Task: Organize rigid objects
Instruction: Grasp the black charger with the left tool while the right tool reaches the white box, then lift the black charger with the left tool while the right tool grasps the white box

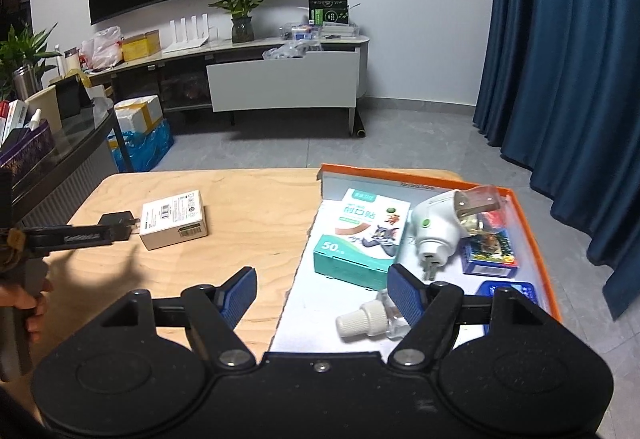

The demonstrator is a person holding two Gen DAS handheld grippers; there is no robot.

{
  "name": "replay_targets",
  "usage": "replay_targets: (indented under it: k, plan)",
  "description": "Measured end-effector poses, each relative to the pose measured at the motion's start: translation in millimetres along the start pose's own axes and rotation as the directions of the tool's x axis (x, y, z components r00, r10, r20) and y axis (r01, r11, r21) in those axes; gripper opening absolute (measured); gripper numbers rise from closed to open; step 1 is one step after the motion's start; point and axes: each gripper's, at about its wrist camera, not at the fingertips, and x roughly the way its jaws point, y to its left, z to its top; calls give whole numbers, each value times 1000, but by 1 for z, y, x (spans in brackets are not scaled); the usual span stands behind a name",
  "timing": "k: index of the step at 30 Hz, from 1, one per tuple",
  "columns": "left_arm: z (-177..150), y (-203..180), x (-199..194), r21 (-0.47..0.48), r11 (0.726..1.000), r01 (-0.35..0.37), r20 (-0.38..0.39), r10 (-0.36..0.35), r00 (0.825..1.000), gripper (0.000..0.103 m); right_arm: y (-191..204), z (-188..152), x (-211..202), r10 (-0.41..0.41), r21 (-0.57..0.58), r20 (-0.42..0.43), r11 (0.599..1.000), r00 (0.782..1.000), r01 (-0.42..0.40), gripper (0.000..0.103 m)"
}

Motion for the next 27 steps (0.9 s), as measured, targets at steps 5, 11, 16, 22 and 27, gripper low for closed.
replay_targets:
  k: [5, 11, 16, 22, 27]
  plan:
    - [1, -5, 13, -8, 998, -57, 16, 57, 998, 102, 7, 3, 8, 13, -15, 5, 1000, 1000, -13, 85]
    - [6, -12, 13, 35, 997, -70, 29, 69, 997, 65, 20, 7, 25, 75, -14, -31, 997, 997, -76, 85]
    - [0, -4, 1, 19, 999, -46, 23, 45, 999, 64, 45, 23, 43, 157, -45, -57, 986, 986, -159, 89]
    - [-6, 13, -35, -37, 999, -35, 31, 36, 999, 63, 79, 42, 86, 263, 20, -110, 965, 959, -262, 99]
    - [-13, 25, -65, -80, 997, -23, 53, 27, 998, 63, 119, 58, 125, 258, -19, -160, 964, 953, -264, 100]
